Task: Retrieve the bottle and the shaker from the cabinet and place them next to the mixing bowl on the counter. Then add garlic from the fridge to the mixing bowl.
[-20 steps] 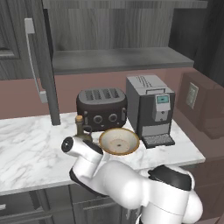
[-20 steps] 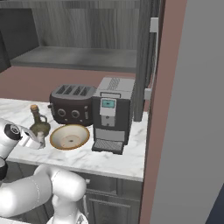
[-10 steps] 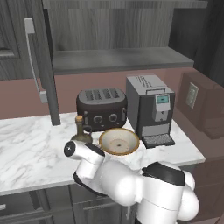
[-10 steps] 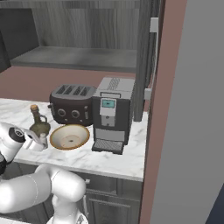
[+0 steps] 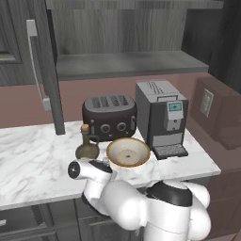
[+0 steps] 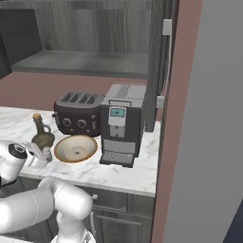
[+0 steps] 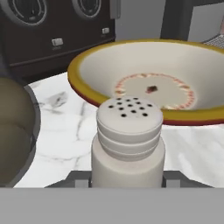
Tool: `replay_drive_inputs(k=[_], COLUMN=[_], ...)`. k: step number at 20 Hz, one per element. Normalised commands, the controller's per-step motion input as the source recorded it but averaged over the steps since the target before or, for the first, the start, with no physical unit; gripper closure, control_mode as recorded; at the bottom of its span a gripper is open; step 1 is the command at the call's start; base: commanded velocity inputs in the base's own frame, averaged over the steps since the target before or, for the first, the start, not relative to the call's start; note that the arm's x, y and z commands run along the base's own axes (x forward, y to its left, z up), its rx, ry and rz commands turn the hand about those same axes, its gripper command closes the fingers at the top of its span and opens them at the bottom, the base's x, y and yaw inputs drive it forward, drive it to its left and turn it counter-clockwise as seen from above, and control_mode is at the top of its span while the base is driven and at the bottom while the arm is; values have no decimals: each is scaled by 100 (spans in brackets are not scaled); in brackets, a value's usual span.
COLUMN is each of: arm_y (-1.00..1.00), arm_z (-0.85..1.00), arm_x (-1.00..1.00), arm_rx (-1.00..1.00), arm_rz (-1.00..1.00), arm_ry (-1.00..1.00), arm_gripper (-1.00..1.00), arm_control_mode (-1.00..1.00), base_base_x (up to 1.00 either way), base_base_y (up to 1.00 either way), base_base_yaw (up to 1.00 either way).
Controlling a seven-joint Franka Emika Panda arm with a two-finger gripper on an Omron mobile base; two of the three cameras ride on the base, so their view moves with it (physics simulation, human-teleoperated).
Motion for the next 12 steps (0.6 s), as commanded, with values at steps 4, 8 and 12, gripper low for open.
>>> replay_drive_inputs(k=[4,8,12], arm_y=[0,0,0], arm_z=[-21,-9,0], arm_x=[0,0,0], arm_rx=[0,0,0], arm_rz=[0,0,0], arm_ry=[-13,-9,-1], arm_gripper=[100,100,100], arm_control_mode=[-100,-100,-100], base_base_x=[0,0,0], base_base_y=[0,0,0], base_base_yaw=[0,0,0])
